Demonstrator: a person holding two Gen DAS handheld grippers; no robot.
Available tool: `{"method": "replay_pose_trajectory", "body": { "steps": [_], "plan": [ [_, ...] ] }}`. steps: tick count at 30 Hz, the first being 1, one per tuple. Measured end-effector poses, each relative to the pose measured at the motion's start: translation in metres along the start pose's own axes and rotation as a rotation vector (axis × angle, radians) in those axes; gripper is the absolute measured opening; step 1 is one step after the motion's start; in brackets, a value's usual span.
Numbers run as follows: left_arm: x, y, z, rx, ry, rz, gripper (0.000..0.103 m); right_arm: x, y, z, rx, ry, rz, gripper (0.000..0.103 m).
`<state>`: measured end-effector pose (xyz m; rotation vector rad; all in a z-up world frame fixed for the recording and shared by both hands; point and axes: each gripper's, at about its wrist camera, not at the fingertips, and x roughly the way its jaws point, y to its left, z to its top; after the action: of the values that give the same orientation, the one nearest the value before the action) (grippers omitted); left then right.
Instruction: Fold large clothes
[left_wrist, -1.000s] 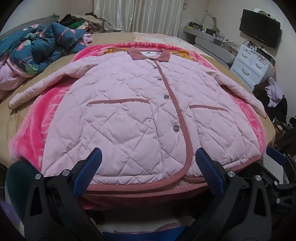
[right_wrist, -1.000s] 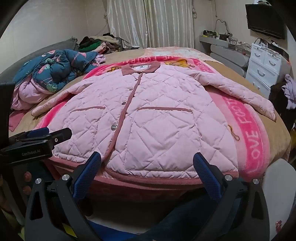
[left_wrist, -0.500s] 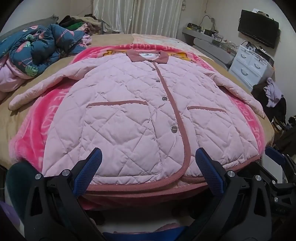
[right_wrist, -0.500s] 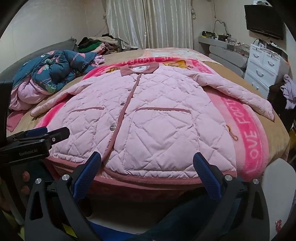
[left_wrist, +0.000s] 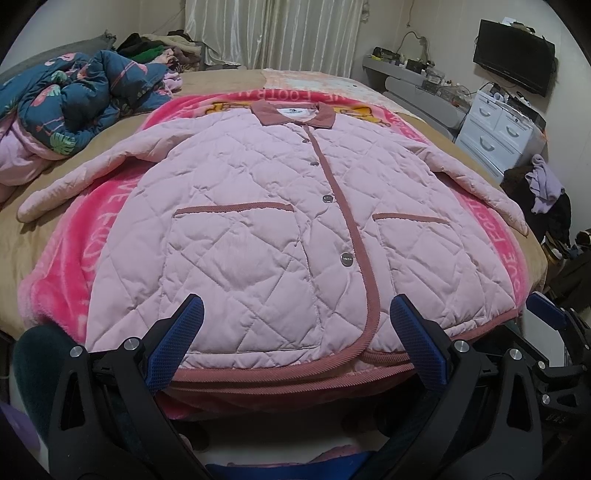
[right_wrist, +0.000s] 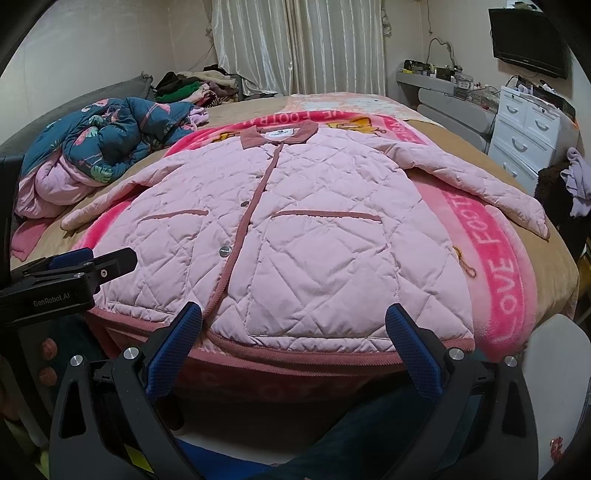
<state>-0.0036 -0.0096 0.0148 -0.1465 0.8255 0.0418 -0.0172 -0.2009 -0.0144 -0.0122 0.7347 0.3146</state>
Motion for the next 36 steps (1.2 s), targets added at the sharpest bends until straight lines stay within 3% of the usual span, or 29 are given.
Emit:
{"method": "replay_pose_trajectory", "body": {
  "steps": [36],
  "plan": [
    [0.003,0.005,0.000,-0.017,0.007,-0.002,0.095,0.009,-0.005,0.007,0.006,0.001,-0.012,0.099]
  ]
}}
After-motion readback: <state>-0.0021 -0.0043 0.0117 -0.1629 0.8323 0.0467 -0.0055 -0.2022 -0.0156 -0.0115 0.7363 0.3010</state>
